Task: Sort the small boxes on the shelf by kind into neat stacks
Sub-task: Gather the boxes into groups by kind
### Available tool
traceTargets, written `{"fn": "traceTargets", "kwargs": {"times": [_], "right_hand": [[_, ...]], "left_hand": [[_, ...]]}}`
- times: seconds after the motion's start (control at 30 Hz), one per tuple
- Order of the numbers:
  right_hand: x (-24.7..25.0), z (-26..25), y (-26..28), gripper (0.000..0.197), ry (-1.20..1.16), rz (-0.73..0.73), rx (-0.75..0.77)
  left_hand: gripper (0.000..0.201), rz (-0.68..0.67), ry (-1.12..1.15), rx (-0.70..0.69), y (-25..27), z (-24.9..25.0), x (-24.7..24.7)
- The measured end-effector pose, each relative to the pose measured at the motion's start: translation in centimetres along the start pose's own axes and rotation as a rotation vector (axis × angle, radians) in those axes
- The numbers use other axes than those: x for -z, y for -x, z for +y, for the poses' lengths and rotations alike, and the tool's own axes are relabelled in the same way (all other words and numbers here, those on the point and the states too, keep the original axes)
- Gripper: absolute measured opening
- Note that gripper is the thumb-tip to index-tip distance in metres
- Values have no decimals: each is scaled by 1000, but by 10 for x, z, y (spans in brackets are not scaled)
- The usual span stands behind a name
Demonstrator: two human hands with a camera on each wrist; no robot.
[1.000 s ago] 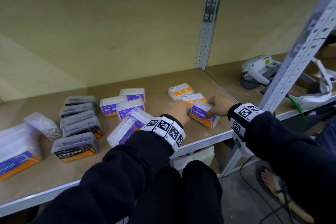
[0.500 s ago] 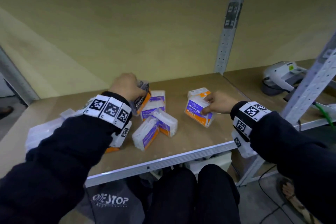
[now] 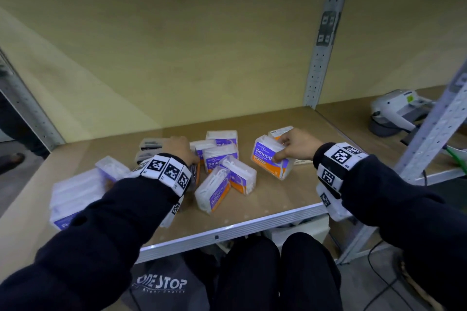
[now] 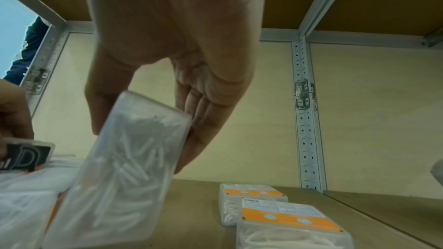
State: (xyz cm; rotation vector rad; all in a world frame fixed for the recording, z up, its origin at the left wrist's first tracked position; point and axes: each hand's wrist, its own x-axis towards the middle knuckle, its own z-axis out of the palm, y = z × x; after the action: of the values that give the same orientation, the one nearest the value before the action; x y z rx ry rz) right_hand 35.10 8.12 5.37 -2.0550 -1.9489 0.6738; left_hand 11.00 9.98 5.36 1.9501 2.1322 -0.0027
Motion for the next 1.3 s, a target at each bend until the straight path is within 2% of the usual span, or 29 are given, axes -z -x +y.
{"fn": "traceTargets", "kwargs": {"times": [0.13, 0.37, 0.57, 0.63, 0.73, 0.83, 0.93, 1.0, 1.1, 1.13, 1.2, 1.3], "right_hand": [[0, -4, 1, 44, -8, -17, -3], [0, -11, -2, 41, -8, -41, 11], [2, -14, -5, 38, -22, -71, 25], [1, -12, -6, 38, -19, -70, 26], [0, -8, -7, 39, -7, -56, 33], [-2, -6, -6, 40, 6, -54, 29], [-3, -5, -4, 41, 9, -58, 20], [-4, -5, -2, 42, 11, -47, 17], [-4, -2, 0, 41, 10, -46, 15], [-4, 0, 1, 40, 8, -48, 13], [-5, 3, 2, 41, 16, -50, 5], [-6, 7, 0, 41, 36, -42, -1]], "left_hand": [[44, -24, -137, 7, -2, 4, -10], [40, -107, -239, -32, -9, 4, -12], [34, -119, -267, -90, -2, 6, -2], [28, -96, -201, -126, 7, 11, 6], [29, 34, -143, -240, 34, 18, 9], [30, 119, -90, -389, 61, 25, -14], [29, 75, -70, -570, 79, 38, -48], [33, -22, -53, -660, 75, 45, -72], [59, -52, -140, -814, 63, 51, -100], [62, -55, -144, -862, 58, 53, -107], [47, -76, -172, -920, 54, 56, -117], [51, -185, -259, -888, 48, 53, -130]]}}
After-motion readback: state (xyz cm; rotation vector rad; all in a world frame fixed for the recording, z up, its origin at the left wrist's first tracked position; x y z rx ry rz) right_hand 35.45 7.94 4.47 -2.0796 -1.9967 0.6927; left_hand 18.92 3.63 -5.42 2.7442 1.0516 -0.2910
